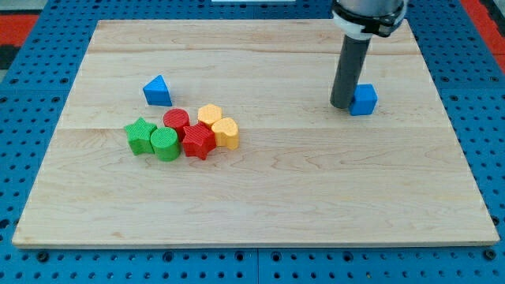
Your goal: Slide blue triangle above yellow hexagon
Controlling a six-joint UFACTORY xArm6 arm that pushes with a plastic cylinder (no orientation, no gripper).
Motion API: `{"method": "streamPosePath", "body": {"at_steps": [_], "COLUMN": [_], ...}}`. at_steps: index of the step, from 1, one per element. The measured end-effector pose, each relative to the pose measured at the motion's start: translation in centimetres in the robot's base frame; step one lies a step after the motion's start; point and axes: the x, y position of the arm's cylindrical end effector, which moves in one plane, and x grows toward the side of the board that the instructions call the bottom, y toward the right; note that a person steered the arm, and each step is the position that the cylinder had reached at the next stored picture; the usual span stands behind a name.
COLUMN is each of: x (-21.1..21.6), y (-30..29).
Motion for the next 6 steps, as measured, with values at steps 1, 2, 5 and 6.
{"method": "streamPosePath", "body": {"at_steps": [1, 2, 5, 6], "x": [0.0, -0.2, -0.7, -0.2], "y": [0.9, -3.5, -21.1, -21.9]}}
